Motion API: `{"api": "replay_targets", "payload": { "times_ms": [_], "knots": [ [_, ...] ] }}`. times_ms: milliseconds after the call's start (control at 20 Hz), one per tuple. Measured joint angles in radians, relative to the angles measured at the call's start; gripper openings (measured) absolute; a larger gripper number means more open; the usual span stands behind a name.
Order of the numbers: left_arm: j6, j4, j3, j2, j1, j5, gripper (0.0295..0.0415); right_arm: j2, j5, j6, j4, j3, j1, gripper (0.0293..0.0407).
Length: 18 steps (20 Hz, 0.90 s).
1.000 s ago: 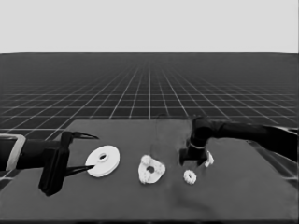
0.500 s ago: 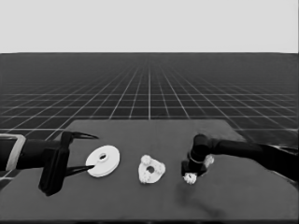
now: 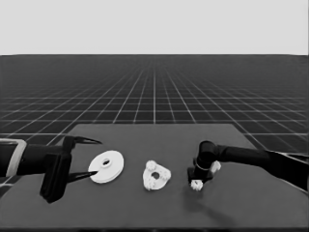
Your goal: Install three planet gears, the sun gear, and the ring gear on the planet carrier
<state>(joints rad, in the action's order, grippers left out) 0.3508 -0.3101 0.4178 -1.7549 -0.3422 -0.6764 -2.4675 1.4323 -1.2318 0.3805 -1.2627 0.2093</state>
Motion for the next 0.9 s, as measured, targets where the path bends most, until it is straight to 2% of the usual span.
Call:
{"api": "replay_targets", "payload": {
  "times_ms": [300,350,450,600,800,900],
  "knots": [
    [0.0,0.0,0.0,0.0,0.0,0.0,0.0385,0.0,0.0,0.0,0.0,0.0,0.0,0.031],
    [0.0,0.0,0.0,0.0,0.0,0.0,0.0385,0.026,0.045,-0.033,-0.073,0.072,-0.071,0.031],
    [0.0,0.0,0.0,0.0,0.0,0.0,0.0385,0.042,0.076,-0.054,-0.156,0.117,-0.171,0.031],
    [0.0,0.0,0.0,0.0,0.0,0.0,0.0385,0.044,0.087,-0.059,-0.195,0.125,-0.212,0.031],
    [0.0,0.0,0.0,0.0,0.0,0.0,0.0385,0.045,0.089,-0.059,-0.203,0.126,-0.22,0.031],
    [0.0,0.0,0.0,0.0,0.0,0.0,0.0385,-0.318,0.123,-0.234,-0.209,-0.09,-0.233,0.031]
  ]
}}
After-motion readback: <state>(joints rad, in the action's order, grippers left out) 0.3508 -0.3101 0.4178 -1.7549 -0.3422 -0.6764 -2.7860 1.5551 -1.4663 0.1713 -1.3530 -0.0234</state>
